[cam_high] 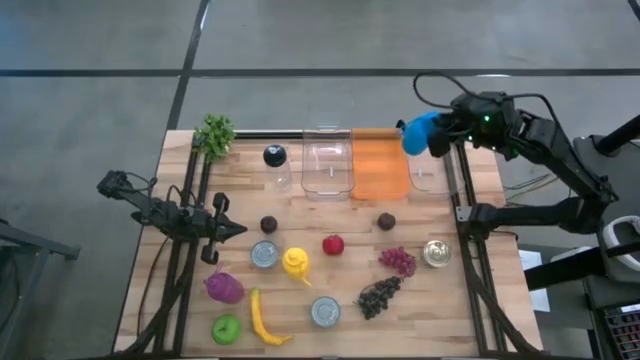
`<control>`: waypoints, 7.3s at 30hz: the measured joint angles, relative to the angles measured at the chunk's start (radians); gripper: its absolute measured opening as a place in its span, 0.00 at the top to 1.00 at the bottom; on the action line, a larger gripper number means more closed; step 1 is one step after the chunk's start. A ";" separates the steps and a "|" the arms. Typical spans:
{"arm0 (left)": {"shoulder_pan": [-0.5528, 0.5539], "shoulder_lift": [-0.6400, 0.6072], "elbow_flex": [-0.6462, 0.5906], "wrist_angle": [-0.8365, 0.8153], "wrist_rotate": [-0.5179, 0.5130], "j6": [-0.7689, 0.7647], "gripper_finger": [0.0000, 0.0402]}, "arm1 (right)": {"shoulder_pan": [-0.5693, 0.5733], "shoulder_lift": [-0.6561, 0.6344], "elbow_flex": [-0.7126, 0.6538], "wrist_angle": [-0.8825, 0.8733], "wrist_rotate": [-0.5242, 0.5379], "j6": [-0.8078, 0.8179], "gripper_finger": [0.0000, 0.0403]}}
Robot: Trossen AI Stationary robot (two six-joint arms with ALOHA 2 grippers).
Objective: Pick & Place Food Item
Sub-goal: Put the blue tumbler into the right transparent bin, then put the red grapes into the orange bin
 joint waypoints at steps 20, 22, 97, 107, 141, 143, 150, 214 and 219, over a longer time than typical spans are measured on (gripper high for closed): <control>0.000 0.000 0.000 0.000 0.000 0.000 0.96 | -0.198 -0.043 -0.116 -0.019 -0.001 0.049 0.87; 0.000 0.000 0.000 0.000 0.000 0.000 0.96 | -0.199 -0.043 -0.125 -0.022 -0.001 0.053 0.87; 0.000 0.000 0.000 0.000 0.000 0.000 0.96 | -0.491 -0.023 -0.487 0.220 -0.006 0.231 0.87; 0.000 0.000 0.000 0.000 0.000 0.000 0.96 | -0.496 -0.021 -0.492 0.221 0.007 0.224 0.87; 0.000 0.000 0.000 0.000 0.000 0.000 0.96 | -0.495 -0.023 -0.492 0.220 0.000 0.225 0.77; 0.000 0.000 0.000 0.000 0.000 0.000 0.96 | -0.495 -0.023 -0.492 0.220 0.000 0.226 0.77; 0.000 0.000 0.000 0.000 0.000 0.000 0.96 | -0.494 -0.023 -0.492 0.220 0.000 0.227 0.76; 0.000 0.000 0.007 0.093 -0.006 0.043 0.99 | -0.112 -0.425 -0.491 0.225 -0.125 0.150 0.78; 0.000 0.054 0.068 0.094 -0.053 0.081 0.99 | -0.003 -0.416 -0.495 0.242 -0.125 0.139 0.81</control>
